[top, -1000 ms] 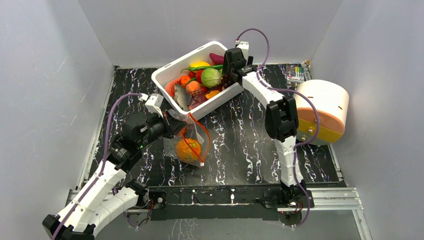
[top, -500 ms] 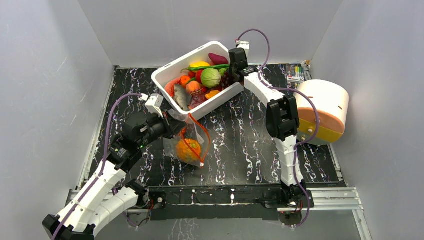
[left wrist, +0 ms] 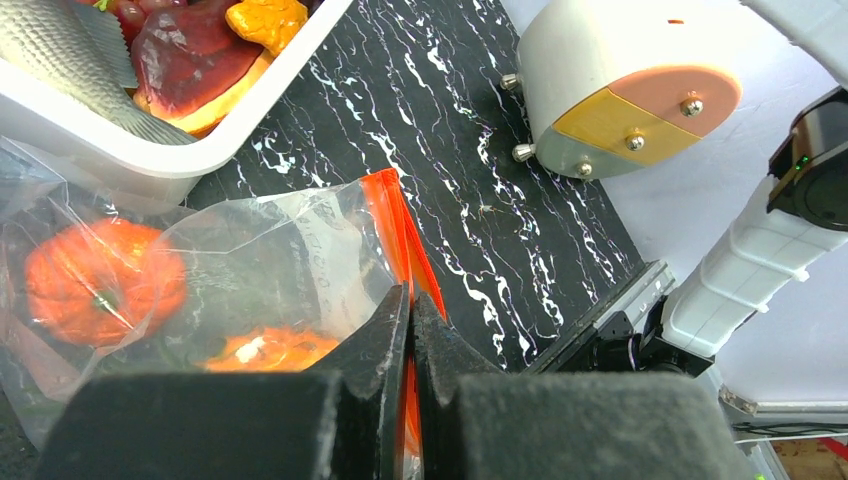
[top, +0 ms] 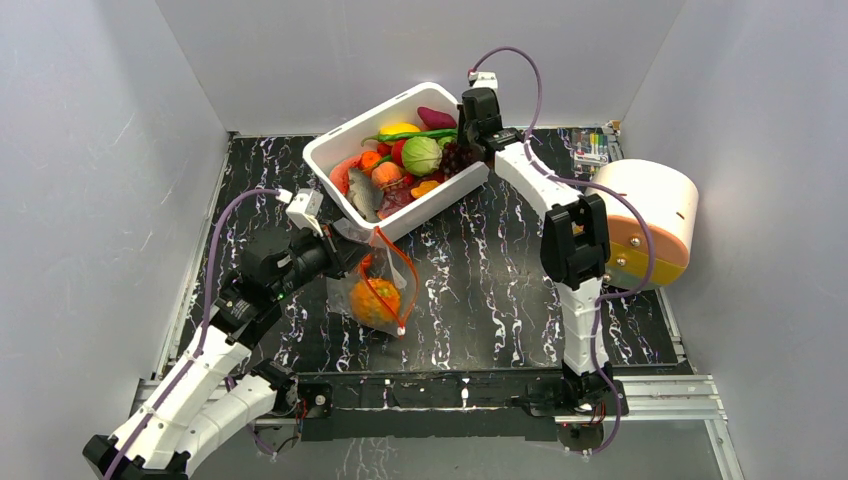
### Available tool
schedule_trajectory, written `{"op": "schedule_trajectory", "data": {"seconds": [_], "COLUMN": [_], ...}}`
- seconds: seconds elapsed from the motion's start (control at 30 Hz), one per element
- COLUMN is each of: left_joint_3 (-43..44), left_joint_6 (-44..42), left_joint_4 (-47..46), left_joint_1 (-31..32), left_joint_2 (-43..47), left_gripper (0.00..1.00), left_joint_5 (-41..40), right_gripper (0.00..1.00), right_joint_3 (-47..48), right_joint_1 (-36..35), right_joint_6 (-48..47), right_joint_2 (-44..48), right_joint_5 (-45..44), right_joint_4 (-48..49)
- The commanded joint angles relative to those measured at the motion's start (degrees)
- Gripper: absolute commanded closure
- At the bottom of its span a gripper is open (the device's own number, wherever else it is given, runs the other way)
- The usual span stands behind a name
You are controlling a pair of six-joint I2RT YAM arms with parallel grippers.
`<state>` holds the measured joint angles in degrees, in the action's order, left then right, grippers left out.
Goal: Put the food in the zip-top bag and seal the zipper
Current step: Pick up the fake fruit from the bin.
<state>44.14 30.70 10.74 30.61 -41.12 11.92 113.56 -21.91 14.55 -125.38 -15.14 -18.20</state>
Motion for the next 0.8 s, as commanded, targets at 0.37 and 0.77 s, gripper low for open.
{"op": "schedule_trajectory", "data": {"seconds": [0.37, 0.77], "left_joint_3": [2.93, 5.43], "left_joint_6": [0.62, 3.65], "left_joint_4": [-3.09, -7.22], "left_joint_1": [0.24, 0.22], "left_joint_2": [-1.63, -3.96], "left_gripper": [1.0, 1.0], "left_joint_5": [0.16, 2.48], "right_gripper": [1.0, 1.0], "right_joint_3": [-2.65, -13.18], "right_joint_1": [-0.5, -5.12], "right_joint_6": [-4.36, 0.48], "right_joint_2": [17.6, 36.28], "right_joint_5": [6.18, 11.79], "right_joint_4": [-0.12, -4.12]}}
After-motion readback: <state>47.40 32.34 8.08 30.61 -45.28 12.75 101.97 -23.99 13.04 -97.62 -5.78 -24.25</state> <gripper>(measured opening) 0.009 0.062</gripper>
